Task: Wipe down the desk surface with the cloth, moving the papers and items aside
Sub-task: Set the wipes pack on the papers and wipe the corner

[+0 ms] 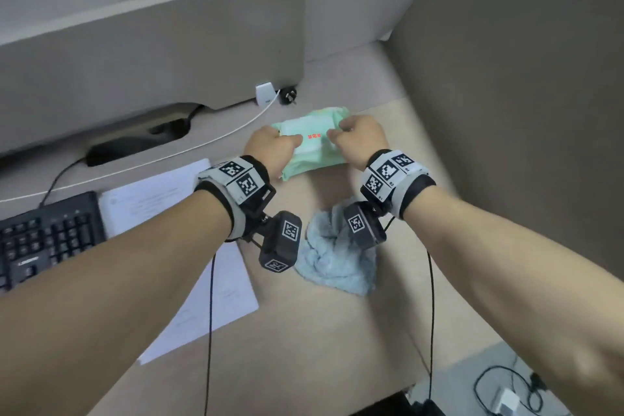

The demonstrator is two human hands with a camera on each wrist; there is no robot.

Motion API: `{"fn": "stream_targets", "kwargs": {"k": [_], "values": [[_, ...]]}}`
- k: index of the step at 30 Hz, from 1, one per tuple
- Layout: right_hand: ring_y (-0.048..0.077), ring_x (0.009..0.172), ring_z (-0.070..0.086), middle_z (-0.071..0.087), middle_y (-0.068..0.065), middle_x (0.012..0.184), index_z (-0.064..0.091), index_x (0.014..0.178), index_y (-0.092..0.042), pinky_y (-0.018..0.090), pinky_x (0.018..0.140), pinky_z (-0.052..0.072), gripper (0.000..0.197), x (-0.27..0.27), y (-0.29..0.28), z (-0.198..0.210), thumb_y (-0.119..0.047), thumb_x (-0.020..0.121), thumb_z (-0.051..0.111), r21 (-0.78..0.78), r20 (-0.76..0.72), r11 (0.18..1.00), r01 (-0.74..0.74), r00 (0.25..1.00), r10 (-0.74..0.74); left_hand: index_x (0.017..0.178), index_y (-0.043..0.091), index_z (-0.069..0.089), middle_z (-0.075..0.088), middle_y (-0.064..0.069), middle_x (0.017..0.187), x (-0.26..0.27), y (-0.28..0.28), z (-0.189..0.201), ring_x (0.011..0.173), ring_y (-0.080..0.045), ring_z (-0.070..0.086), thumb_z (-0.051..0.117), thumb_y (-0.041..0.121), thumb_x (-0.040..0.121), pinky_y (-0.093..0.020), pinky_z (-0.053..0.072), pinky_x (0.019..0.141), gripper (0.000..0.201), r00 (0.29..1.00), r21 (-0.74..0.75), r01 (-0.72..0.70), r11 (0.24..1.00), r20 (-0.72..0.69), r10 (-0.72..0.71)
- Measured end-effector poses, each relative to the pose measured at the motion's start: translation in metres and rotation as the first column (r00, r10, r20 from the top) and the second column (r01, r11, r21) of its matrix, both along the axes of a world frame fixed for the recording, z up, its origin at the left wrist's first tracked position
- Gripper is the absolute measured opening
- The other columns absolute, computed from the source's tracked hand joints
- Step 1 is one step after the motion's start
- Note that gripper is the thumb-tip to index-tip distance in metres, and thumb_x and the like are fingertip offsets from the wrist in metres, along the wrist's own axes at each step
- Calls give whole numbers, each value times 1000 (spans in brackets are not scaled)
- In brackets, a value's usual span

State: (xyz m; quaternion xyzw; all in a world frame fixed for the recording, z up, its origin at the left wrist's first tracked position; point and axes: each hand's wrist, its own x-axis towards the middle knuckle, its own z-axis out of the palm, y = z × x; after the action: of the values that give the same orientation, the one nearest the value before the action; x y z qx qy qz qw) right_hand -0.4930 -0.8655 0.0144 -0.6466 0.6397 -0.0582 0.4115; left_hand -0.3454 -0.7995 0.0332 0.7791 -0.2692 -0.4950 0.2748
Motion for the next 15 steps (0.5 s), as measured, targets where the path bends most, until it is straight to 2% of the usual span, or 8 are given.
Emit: {"fn": "stream_targets", "kwargs": {"k": [1,3,6,9,11,15], "values": [[30,108,59,67,13,113,69,110,-4,32,94,45,31,-11,-13,0,-26,90,62,-31,2,999,22,1000,-22,99,11,63,71,-9,101,-12,-13,-2,86,-28,67,66,26,81,-36,55,77,24,1000,-22,-6,1000,-25,5],[28,121,56,63,10,130,63,127,-8,29,99,42,40,-30,-43,-1,-25,90,61,-82,-5,995,49,999,-50,105,15,63,71,-3,105,-34,-42,-10,96,-25,68,67,32,70,-42,55,89,39,998,-44,-20,999,-60,18],[26,126,53,58,7,136,58,133,-12,25,99,38,44,-44,-84,-10,-22,91,58,-122,-4,990,65,998,-66,113,17,63,70,2,108,-52,-78,-21,99,-20,67,63,35,62,-41,53,92,55,998,-81,4,997,-64,-9],[24,128,50,53,5,140,54,137,-16,19,93,33,47,-50,-117,-19,-20,90,56,-134,4,987,83,997,-83,115,18,63,69,2,110,-57,-106,-33,102,-20,65,62,31,61,-41,52,94,56,998,-131,41,991,-40,-47],[22,130,49,52,4,142,52,139,-16,17,89,29,49,-52,-132,-24,-16,90,55,-127,11,988,84,996,-84,115,23,62,69,3,111,-53,-120,-47,104,-22,65,64,30,57,-46,51,96,59,997,-162,46,986,-55,-56],[21,135,43,47,4,147,47,143,-11,18,98,31,55,-53,-150,-32,-10,89,52,-113,6,992,58,998,-57,122,30,60,69,6,117,-39,-141,-85,109,-21,65,66,31,51,-51,49,98,72,992,-213,74,974,-89,-95]]}}
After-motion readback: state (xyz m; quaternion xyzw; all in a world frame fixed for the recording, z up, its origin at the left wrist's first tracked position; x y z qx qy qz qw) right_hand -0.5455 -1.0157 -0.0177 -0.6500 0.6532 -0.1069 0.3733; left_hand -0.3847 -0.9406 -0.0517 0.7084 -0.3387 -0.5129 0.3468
